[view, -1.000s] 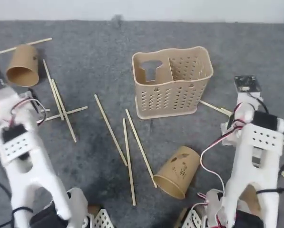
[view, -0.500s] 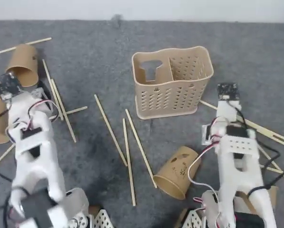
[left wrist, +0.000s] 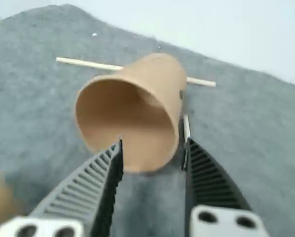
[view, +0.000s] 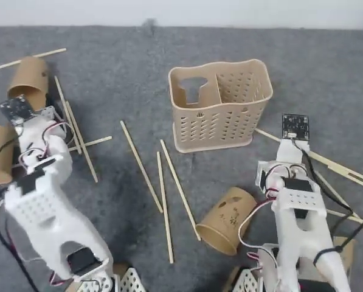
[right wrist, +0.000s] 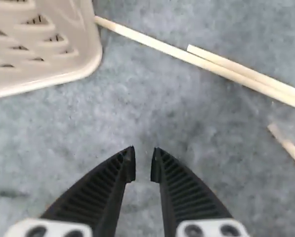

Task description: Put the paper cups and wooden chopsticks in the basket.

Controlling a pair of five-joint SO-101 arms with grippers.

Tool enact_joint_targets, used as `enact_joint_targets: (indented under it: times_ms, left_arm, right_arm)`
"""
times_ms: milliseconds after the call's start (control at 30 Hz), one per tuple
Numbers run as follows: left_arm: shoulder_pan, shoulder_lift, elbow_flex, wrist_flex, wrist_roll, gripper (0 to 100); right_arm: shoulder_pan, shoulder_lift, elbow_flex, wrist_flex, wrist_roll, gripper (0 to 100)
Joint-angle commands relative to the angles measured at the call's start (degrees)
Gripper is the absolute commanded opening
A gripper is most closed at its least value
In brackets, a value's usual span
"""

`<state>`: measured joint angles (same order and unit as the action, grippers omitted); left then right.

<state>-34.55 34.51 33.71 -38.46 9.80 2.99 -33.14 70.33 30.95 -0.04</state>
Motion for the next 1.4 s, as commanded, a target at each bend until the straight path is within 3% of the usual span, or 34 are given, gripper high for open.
enact_joint_targets:
  times_ms: [0, 167, 400, 467, 567, 700, 833, 1033, 1133, 1367]
  left_arm:
    - [0.0, 5.63, -10.24, -2.2, 1.05, 19]
    - [0.09, 10.9, -17.89, -2.29, 1.05, 19]
    - [2.11, 10.81, -18.42, -2.29, 0.97, 19]
    - [2.81, 10.81, -18.24, -2.11, 0.79, 15]
    - [3.16, 10.81, -18.59, -2.2, 0.62, 0]
    - [3.69, 10.11, -18.33, -2.37, 0.79, 1]
    - [3.69, 4.22, -13.93, -2.11, 0.7, 1]
    - [4.84, -16.0, 1.89, -0.35, 0.79, 1]
    - [5.98, -29.19, 7.08, 10.29, 0.97, 1]
    - [9.76, -54.15, -3.3, 60.22, 0.97, 1]
  right_arm:
    - [0.48, -2.24, -0.35, 0.13, -0.35, 7.5]
    - [-0.04, -2.07, -0.35, -0.22, -0.35, 7.5]
    - [-1.19, -1.98, -0.35, -0.13, -0.26, 7.5]
    - [-1.1, -1.98, -0.35, -0.04, -0.26, 7.5]
    - [-1.1, -1.98, -0.35, 0.13, -0.26, 7.5]
    - [-1.1, -1.98, -0.35, 0.22, -0.26, 7.5]
    - [-1.1, -1.98, -0.35, 0.31, -0.26, 7.5]
    - [-1.01, -1.98, -0.35, 0.31, -0.26, 7.5]
    - [-1.01, -1.98, -0.35, 0.31, -0.26, 7.5]
    - [-0.92, -1.98, -0.35, 0.31, -0.26, 7.5]
